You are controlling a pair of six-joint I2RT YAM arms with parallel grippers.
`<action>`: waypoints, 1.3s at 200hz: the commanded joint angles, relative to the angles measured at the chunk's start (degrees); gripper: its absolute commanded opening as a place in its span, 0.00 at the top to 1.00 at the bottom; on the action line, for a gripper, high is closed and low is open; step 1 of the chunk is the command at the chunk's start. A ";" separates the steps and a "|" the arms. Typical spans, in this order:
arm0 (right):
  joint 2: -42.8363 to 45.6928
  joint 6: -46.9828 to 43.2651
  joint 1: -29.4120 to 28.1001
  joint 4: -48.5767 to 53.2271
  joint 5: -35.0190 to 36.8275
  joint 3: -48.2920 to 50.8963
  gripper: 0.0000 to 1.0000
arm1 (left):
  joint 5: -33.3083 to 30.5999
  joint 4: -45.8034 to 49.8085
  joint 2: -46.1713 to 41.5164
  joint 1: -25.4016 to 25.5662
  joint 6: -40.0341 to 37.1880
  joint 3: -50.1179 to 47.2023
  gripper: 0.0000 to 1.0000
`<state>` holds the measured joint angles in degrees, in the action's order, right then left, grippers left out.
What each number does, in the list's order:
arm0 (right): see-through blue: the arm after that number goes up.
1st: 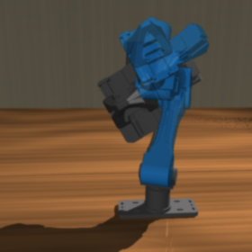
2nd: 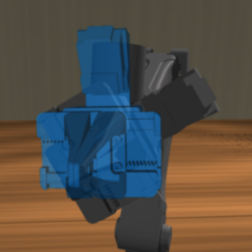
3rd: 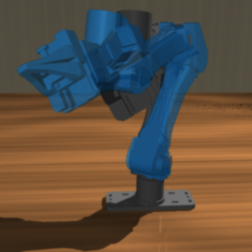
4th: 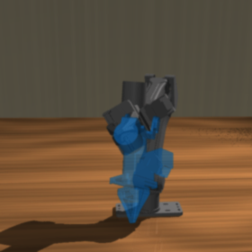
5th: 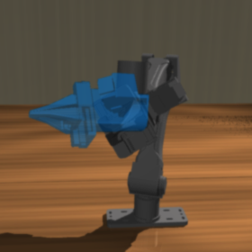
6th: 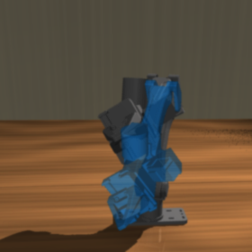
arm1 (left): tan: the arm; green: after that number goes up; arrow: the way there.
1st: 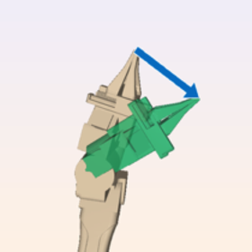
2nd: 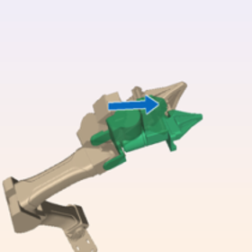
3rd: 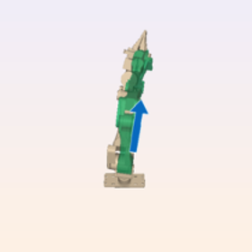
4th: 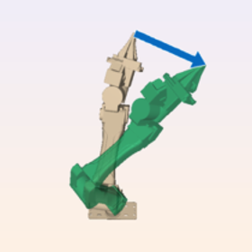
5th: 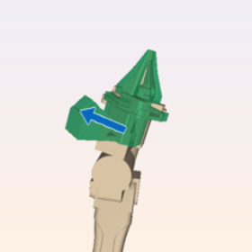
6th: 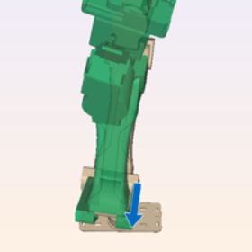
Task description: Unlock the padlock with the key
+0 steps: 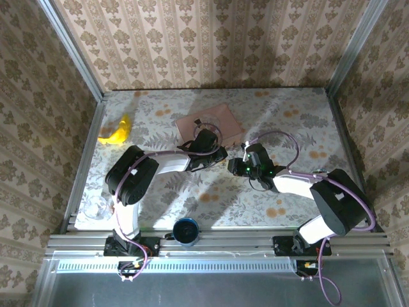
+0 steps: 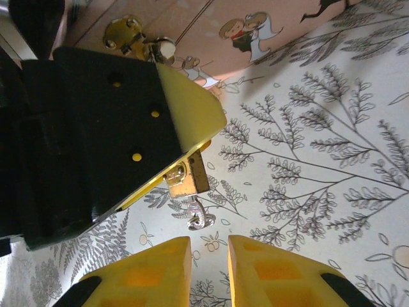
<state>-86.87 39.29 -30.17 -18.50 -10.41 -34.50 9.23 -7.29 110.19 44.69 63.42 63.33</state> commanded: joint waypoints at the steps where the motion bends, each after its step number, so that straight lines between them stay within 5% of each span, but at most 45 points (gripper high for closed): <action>1: -2.77 1.08 0.36 -2.78 -3.36 -1.77 0.77 | 3.24 -1.41 -1.21 0.95 -0.21 -0.41 1.00; 167: -11.45 4.25 2.66 -13.59 -8.90 -3.47 0.79 | 3.86 -2.34 -1.13 1.27 0.13 -0.59 1.00; 216: -13.40 6.87 3.40 -18.85 -10.82 -2.90 1.00 | 4.21 -3.40 -1.10 1.37 0.51 -1.08 1.00; 229: -14.08 8.30 3.95 -21.56 -11.87 -2.47 1.00 | 4.38 -4.15 -1.29 1.29 0.48 -1.56 0.93; 260: -16.10 11.66 5.12 -27.04 -14.38 -2.15 1.00 | 3.73 -6.27 -2.57 1.06 -0.54 -3.09 0.58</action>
<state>-100.73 46.98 -25.82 -35.83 -23.92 -35.92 7.51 -10.59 110.19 44.36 62.92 61.60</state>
